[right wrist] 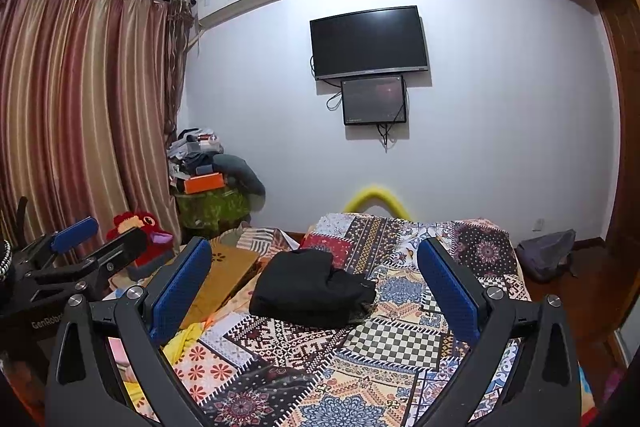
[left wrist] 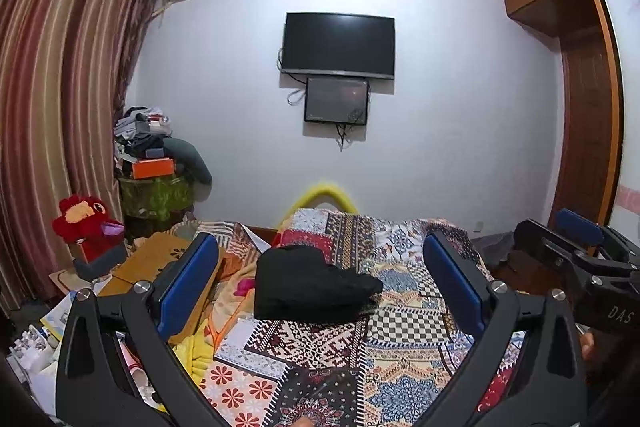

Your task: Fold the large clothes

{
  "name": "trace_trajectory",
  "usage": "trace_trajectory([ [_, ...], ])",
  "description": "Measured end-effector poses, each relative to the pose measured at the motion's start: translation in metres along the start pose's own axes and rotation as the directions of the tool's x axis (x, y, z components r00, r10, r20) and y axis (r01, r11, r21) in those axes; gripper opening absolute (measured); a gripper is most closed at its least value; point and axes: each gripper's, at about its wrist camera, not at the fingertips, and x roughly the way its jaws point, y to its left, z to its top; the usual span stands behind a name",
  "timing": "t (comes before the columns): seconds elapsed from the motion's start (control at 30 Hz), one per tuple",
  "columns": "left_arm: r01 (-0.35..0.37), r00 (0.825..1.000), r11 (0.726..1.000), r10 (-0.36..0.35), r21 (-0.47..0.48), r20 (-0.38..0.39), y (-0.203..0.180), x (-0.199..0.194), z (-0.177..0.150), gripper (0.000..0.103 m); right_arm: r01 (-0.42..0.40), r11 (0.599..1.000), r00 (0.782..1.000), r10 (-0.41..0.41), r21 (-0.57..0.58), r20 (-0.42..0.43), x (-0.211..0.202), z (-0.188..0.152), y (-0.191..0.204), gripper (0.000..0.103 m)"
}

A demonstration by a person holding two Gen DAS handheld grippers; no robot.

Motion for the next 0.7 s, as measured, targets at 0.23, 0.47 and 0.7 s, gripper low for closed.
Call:
trace_trajectory([
  [0.23, 0.006, 1.000, 1.000, -0.006, 0.001, -0.009, -0.0007, 0.0024, -0.0029, 0.103, 0.001, 1.000, 1.000, -0.001, 0.015, -0.001, 0.0002, 0.0001, -0.0035, 0.102],
  [0.47, 0.024, 1.000, 1.000, -0.024, -0.006, -0.020, -0.0005, 0.0052, -0.0030, 0.103, 0.005, 1.000, 1.000, -0.005, 0.018, -0.002, -0.0013, -0.0024, -0.0047, 0.102],
  [0.7, 0.021, 1.000, 1.000, -0.021, -0.010, -0.019, 0.0004, 0.0046, -0.0046, 0.103, 0.007, 1.000, 1.000, -0.007, 0.017, -0.004, -0.0015, -0.0031, -0.0037, 0.102],
])
